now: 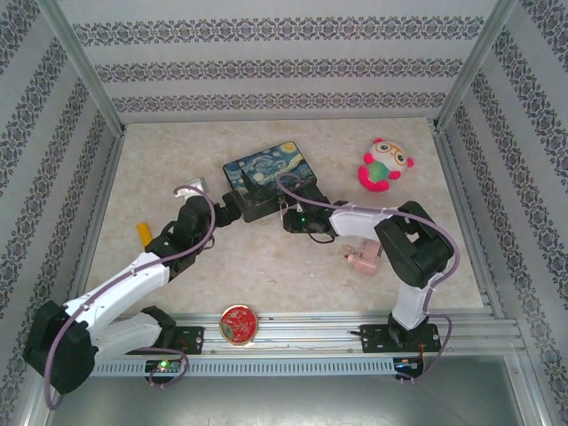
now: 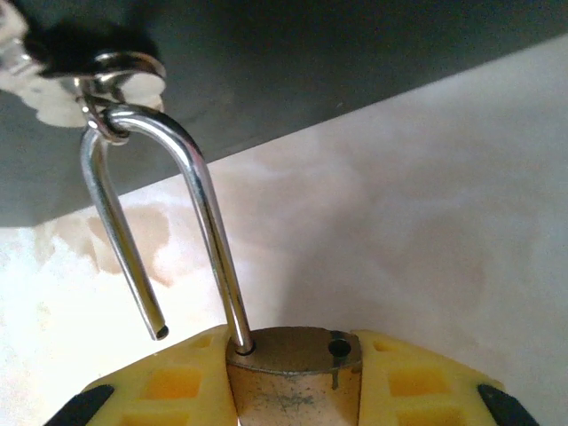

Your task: Unlock a padlock with a key

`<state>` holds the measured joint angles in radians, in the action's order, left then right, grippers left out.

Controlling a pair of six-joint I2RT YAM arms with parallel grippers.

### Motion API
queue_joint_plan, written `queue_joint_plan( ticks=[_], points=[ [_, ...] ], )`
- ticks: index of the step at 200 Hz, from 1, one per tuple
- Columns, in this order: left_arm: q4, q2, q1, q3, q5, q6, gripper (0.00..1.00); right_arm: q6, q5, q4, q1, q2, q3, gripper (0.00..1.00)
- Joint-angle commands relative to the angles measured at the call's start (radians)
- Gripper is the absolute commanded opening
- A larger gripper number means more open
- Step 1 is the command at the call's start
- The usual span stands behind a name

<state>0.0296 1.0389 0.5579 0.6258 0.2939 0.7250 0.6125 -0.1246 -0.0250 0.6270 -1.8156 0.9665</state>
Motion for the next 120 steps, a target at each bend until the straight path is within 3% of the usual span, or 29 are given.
queue_joint_plan(
  ticks=[1,94,120],
  points=[
    [-0.061,-0.002,0.065,0.038,0.190,-0.051,0.99,0.121,-0.035,0.035,0.015,0.045,-0.074,0.00],
    [0.050,0.357,0.093,0.177,0.235,-0.124,0.99,0.232,-0.073,0.131,0.010,0.079,-0.132,0.00],
    [0.072,0.428,0.082,0.214,0.201,-0.120,0.99,0.264,-0.102,0.158,0.004,0.082,-0.136,0.00]
  ],
)
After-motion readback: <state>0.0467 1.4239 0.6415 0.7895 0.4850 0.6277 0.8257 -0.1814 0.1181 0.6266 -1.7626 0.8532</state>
